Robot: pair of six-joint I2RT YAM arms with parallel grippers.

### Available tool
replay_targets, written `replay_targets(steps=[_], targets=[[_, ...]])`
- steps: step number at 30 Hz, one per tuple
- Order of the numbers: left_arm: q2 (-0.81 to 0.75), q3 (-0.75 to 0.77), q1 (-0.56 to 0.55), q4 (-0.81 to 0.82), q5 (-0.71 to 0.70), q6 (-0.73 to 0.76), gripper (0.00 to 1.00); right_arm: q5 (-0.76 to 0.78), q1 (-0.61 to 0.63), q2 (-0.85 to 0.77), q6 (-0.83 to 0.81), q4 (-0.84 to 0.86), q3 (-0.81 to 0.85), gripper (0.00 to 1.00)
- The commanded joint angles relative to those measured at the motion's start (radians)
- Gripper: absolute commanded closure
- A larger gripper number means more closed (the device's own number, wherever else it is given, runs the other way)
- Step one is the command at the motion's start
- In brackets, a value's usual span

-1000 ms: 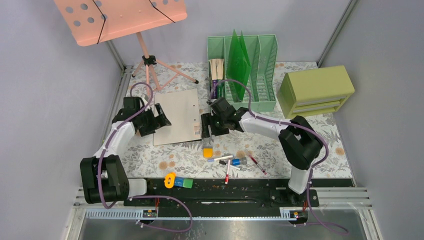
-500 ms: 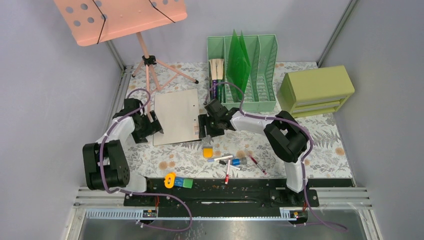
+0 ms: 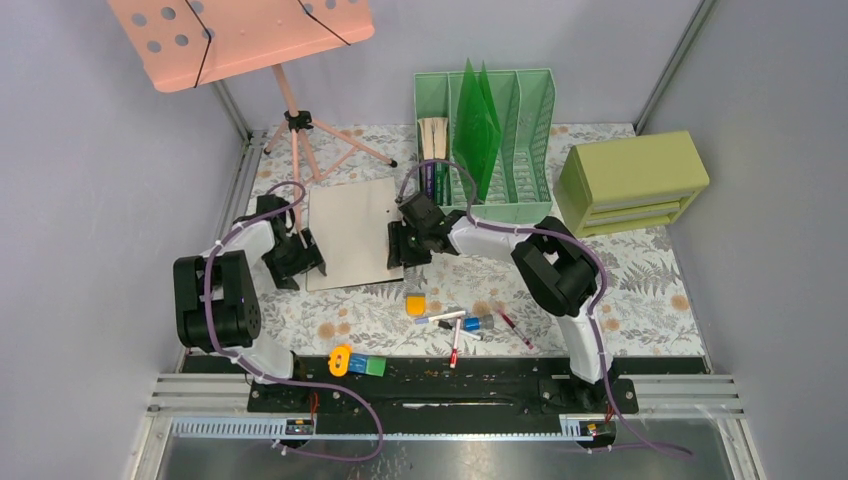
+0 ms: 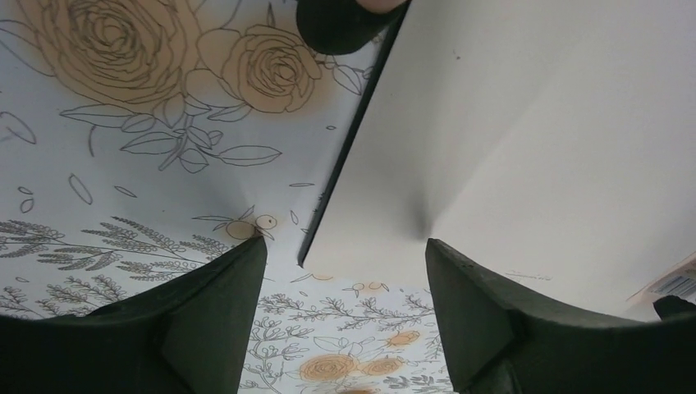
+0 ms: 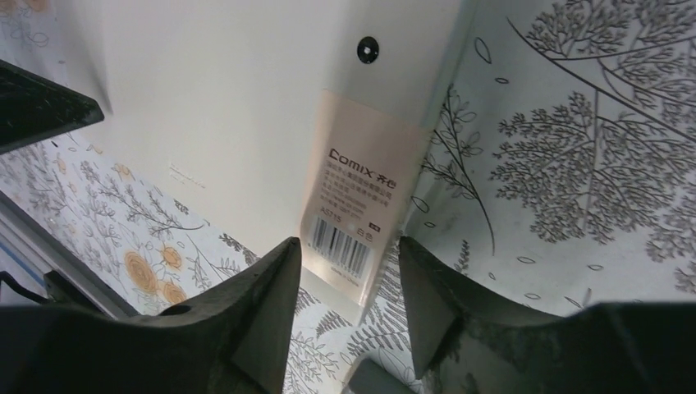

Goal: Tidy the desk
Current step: Pick up the folder from the center of the board.

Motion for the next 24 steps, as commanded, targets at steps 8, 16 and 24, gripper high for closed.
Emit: replay_targets(steps=[8,16,24], targets=[[0.038,0.026,-0.081,0.003,0.102,0.029,0.44,-0.141,0.013,0.015,0.016,0.006,0.042,0.63],[-0.043,-0.022,-0.109,0.02,0.156,0.026,0.51,-0.212,0.014,-0.121,-0.003,0.005,-0.033,0.68],[-0.181,-0.079,-0.117,-0.023,0.25,0.009,0.54,-0.31,0.021,-0.24,0.061,0.05,-0.128,0.69]])
